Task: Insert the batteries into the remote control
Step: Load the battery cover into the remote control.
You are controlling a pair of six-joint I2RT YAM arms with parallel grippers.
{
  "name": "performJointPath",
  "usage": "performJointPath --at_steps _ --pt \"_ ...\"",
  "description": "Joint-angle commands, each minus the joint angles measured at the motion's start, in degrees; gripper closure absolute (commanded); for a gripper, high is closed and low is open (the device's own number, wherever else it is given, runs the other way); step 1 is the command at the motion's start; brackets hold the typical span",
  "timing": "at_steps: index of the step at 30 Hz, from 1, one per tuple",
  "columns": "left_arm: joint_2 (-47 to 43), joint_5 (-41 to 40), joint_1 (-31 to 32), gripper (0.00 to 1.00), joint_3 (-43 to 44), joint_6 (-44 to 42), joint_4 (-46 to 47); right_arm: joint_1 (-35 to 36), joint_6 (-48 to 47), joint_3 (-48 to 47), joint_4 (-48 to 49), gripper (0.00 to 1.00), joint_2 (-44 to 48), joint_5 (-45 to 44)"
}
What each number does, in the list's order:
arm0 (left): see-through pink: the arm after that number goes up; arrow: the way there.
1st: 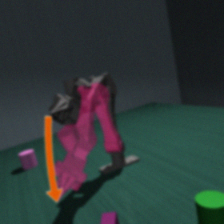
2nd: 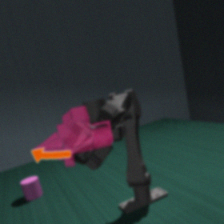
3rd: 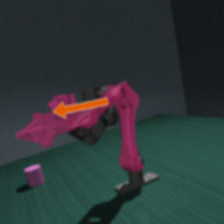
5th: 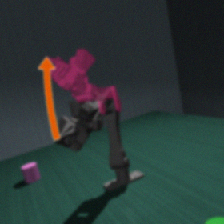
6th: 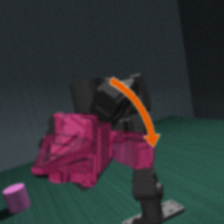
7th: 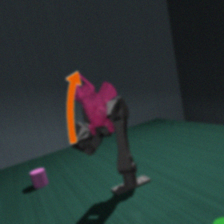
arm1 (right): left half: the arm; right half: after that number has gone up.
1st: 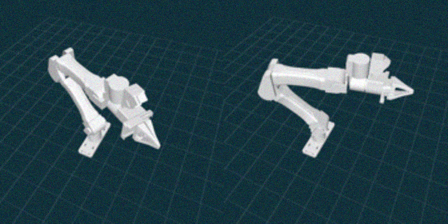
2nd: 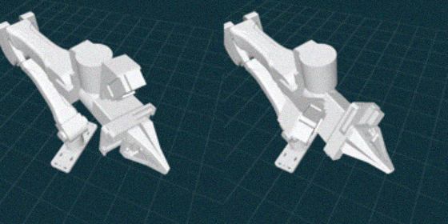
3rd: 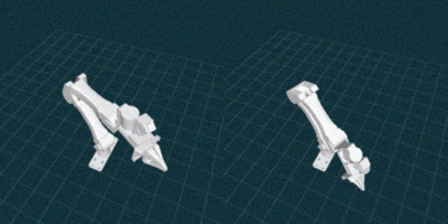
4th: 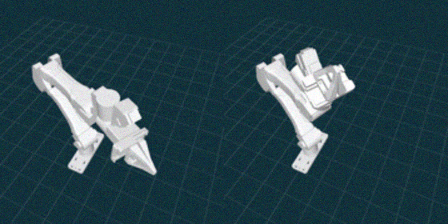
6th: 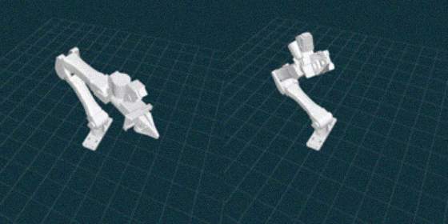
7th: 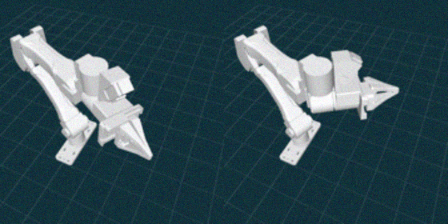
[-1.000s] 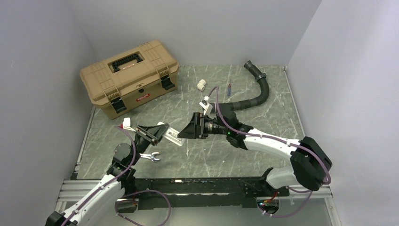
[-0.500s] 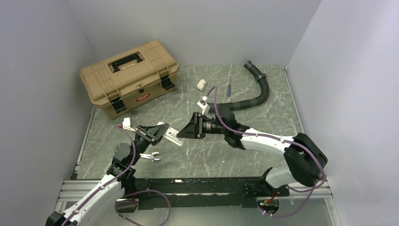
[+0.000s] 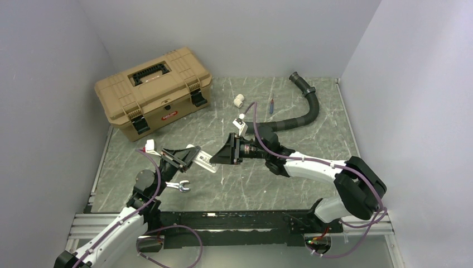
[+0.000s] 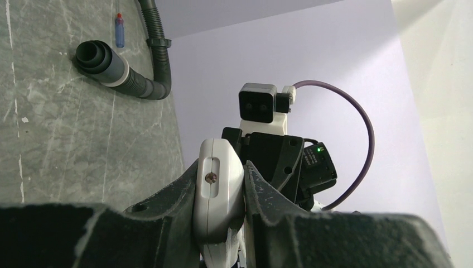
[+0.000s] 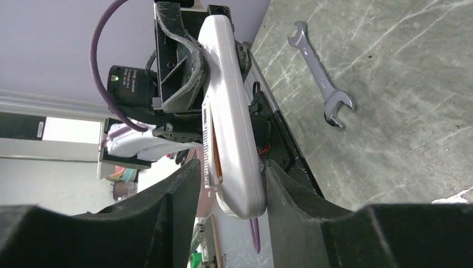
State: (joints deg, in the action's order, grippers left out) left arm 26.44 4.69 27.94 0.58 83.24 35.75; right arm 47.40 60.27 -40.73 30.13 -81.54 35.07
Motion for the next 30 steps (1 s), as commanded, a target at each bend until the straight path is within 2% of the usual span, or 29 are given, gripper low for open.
performJointPath --at_steps 1,15,30 --pt "-0.3 0.1 0.0 1.00 -0.9 0.6 3.8 -0.1 0.1 -0.1 4.0 0.53 -0.4 1.2" --pt "-0.2 0.2 0.0 1.00 -1.0 0.6 3.8 0.2 -0.9 -0.7 3.0 0.68 -1.0 1.2" --pt "-1.0 -0.1 0.0 1.00 -0.9 0.6 3.5 1.5 -5.5 -4.0 -4.0 0.87 -1.4 -0.4"
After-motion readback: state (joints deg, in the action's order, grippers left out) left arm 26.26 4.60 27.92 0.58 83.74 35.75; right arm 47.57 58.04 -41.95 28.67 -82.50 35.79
